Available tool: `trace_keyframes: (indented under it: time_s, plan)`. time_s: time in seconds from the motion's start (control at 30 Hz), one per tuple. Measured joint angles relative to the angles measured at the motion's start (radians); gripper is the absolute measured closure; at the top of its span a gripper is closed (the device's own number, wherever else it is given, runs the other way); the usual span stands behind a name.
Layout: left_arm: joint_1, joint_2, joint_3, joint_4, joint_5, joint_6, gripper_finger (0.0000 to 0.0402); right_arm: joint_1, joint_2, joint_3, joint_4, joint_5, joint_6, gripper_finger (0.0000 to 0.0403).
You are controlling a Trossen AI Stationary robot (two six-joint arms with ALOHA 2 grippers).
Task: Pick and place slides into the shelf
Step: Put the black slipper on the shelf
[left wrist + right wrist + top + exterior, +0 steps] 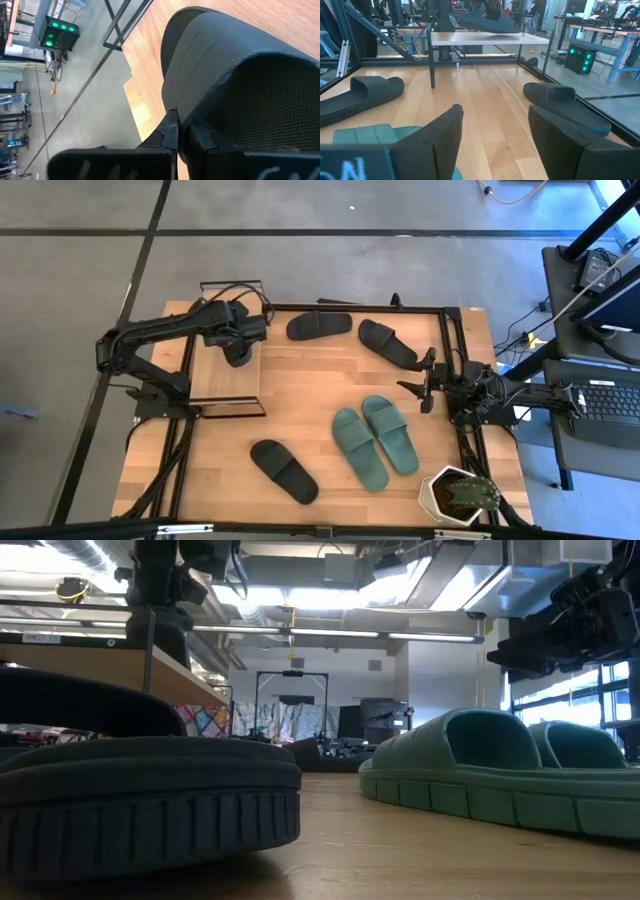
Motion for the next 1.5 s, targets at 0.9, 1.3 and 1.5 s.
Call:
trace_keyframes:
  time_s: [0.9, 1.3, 1.5]
  plan:
    - [-0.005, 0.0, 0.0, -0.001, 0.114, -0.046, 0.0348, 0.0, 0.0, 0.0, 0.0, 0.0, 0.001, 0.0176]
    - [-0.005, -0.001, 0.002, -0.001, 0.171, -0.174, 0.0395, 0.0, 0.0, 0.0, 0.0, 0.0, 0.002, 0.0176]
    - [-0.006, -0.001, 0.002, 0.0, 0.189, -0.112, 0.0372, 0.0, 0.0, 0.0, 0.0, 0.0, 0.001, 0.0176]
